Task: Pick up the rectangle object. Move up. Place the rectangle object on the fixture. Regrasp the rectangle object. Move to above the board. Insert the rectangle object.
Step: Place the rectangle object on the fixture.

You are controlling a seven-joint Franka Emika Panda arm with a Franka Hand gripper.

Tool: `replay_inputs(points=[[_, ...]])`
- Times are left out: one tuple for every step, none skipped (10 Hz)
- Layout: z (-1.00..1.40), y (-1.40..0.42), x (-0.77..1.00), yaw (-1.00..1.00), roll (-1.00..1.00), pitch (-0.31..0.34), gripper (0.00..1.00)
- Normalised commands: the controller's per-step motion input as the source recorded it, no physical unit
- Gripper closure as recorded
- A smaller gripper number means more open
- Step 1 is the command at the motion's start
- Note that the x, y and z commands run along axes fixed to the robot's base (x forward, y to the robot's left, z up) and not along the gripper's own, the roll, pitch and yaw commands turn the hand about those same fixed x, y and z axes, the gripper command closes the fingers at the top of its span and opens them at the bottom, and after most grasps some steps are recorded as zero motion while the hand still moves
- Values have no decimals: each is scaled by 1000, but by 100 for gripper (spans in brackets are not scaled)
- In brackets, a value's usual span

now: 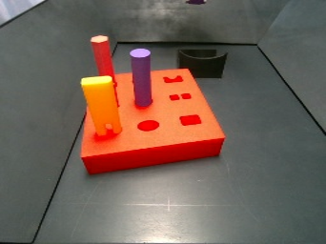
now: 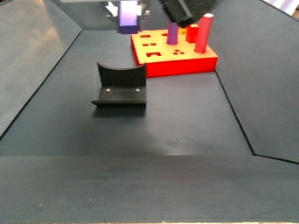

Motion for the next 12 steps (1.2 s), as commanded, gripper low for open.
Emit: replay_inputs(points=[[-8, 34, 277, -84, -160, 59, 100], [-8, 33, 189, -72, -153, 61, 100], [-1000, 61, 123, -58, -1000, 27, 100], [-1000, 66, 104, -60, -1000, 19, 100], [-1000, 74, 111, -69, -1000, 32, 100], [-1000, 77, 128, -75, -1000, 75, 100], [-1000, 82, 135, -83, -1000, 96, 100], [-1000, 92, 144, -96, -854, 104, 100], [-1000, 98, 151, -105, -684, 95, 100], [-1000, 106, 161, -117, -453, 84, 100], [-1000, 106, 170, -118, -292, 79, 100], [-1000, 104, 175, -121, -192, 60, 100]])
